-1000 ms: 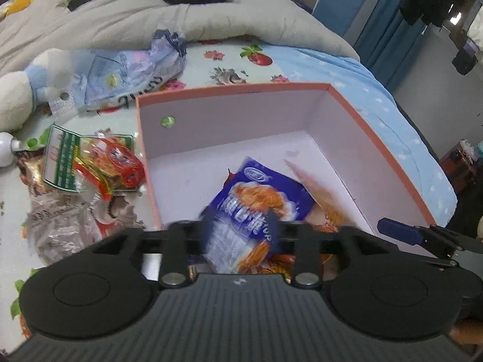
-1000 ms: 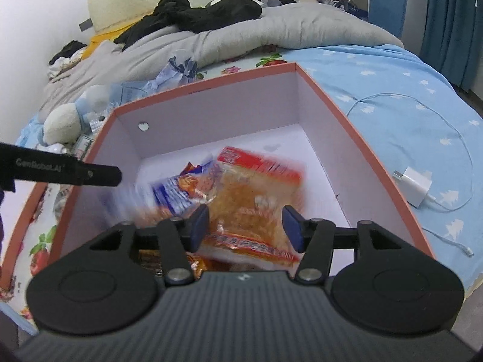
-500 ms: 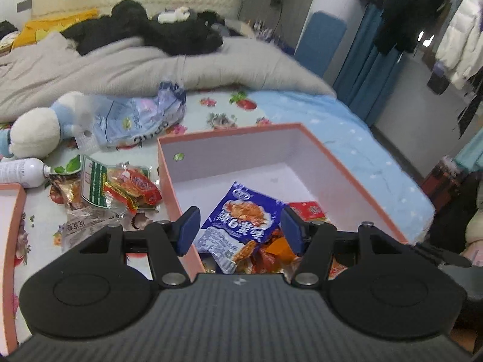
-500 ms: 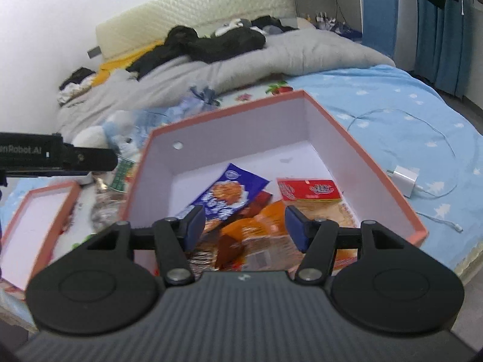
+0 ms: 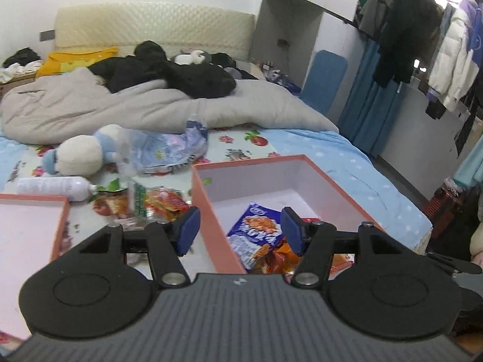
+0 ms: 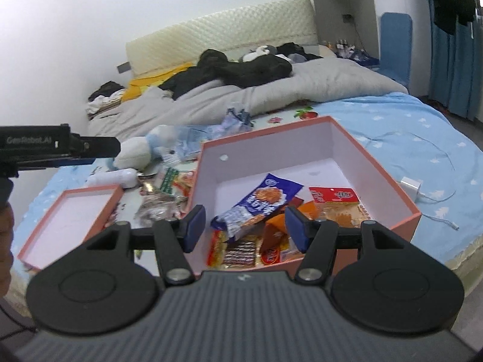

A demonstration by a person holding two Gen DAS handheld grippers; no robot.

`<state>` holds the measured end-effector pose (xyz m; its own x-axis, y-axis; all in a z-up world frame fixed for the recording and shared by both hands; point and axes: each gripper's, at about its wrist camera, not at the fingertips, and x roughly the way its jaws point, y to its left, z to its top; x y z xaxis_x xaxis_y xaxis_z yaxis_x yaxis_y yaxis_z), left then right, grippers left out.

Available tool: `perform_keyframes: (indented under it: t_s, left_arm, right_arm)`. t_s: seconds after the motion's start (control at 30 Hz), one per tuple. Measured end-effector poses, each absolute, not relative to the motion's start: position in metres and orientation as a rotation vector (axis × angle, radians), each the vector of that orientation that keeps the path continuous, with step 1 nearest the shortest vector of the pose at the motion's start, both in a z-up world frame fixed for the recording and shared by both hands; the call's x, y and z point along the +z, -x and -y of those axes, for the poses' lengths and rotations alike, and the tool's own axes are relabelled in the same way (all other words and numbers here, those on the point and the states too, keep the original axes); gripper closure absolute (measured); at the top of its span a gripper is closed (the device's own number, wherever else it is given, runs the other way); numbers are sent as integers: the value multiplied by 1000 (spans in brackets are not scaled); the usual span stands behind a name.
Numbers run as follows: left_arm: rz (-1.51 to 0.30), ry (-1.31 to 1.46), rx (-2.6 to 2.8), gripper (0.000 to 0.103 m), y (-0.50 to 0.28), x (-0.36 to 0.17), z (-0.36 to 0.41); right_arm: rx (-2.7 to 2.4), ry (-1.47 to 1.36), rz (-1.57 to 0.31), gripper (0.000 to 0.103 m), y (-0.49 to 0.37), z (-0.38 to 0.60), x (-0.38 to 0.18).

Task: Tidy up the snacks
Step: 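Move both open tools back to the snack pile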

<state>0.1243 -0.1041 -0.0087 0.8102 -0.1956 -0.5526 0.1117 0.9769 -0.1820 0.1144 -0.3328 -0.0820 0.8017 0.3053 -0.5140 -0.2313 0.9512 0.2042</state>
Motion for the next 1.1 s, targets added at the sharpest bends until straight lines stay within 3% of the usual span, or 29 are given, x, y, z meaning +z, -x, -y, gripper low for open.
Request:
perform_keyframes:
  t_s: [0.77,1.1]
  left_arm:
    - [-578,221,-59,38,-13,-52,43]
    - [-623,268,10,39,-15,-79,10]
  right_arm:
    - [385,-85,-558,42,-52,262,-105]
    - [420,-11,-558,42,-53,232,-111]
